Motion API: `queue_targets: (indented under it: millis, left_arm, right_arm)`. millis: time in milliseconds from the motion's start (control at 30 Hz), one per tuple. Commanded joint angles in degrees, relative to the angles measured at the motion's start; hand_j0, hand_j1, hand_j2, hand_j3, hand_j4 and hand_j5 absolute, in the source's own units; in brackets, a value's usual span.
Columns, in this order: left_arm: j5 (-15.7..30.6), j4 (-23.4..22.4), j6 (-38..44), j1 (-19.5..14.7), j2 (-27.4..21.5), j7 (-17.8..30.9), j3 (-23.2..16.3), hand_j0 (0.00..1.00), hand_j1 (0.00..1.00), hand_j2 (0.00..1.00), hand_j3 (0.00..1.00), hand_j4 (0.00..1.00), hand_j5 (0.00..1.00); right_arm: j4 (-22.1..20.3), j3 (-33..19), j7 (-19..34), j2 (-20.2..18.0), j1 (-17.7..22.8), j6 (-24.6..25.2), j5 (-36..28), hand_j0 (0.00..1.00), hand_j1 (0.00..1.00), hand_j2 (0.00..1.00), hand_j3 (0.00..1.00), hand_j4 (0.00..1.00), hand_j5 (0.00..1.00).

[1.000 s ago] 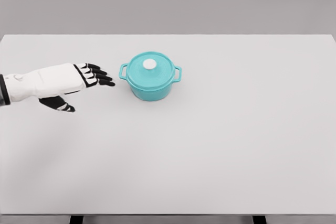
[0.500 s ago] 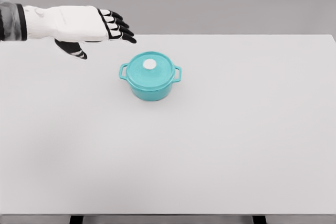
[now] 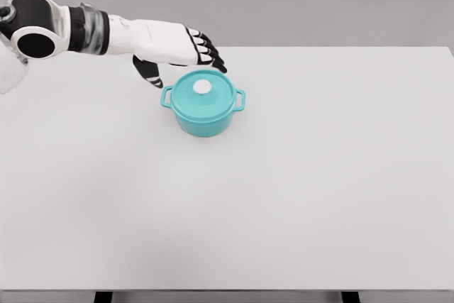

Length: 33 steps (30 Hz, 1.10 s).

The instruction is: Open the lid of the pot with left arm

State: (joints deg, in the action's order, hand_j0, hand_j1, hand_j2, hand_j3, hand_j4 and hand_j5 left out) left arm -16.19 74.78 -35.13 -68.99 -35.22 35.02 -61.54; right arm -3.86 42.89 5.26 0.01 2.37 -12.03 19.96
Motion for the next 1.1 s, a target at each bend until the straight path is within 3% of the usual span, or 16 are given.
queue_targets:
  millis: [0,200,300,600,1067]
  left_arm:
    - [-1.82,-5.26,0.13,0.00,3.31,-0.02,-0.69,1.00,1.00,1.00,1.00,1.00,1.00]
    - [-2.35,-5.70,0.13,0.00,5.07,-0.02,-0.86,1.00,1.00,1.00,1.00,1.00,1.00]
    - [-5.78,-7.72,0.13,0.00,7.36,-0.02,-0.95,1.00,1.00,1.00,1.00,1.00,1.00]
    - [-5.87,-7.64,0.13,0.00,7.45,-0.02,-1.74,0.87,0.87,0.87,0.87,0.87,0.87]
    - [-6.13,-9.04,0.13,0.44,8.41,-0.02,-3.41,0.86,0.86,0.86,0.86,0.86,0.86]
  right_arm:
    - [-0.01,0.01,0.01,-0.01,0.00,-0.01,-0.01,1.00,1.00,1.00,1.00,1.00,1.00]
    - [-0.01,0.01,0.01,-0.01,0.00,-0.01,-0.01,1.00,1.00,1.00,1.00,1.00,1.00]
    - [-0.01,0.01,0.01,-0.01,0.00,-0.01,-0.01,1.00,1.00,1.00,1.00,1.00,1.00]
    - [-0.01,0.01,0.01,-0.01,0.00,-0.01,-0.01,1.00,1.00,1.00,1.00,1.00,1.00]
    - [-0.01,0.01,0.01,-0.01,0.00,-0.01,-0.01,1.00,1.00,1.00,1.00,1.00,1.00]
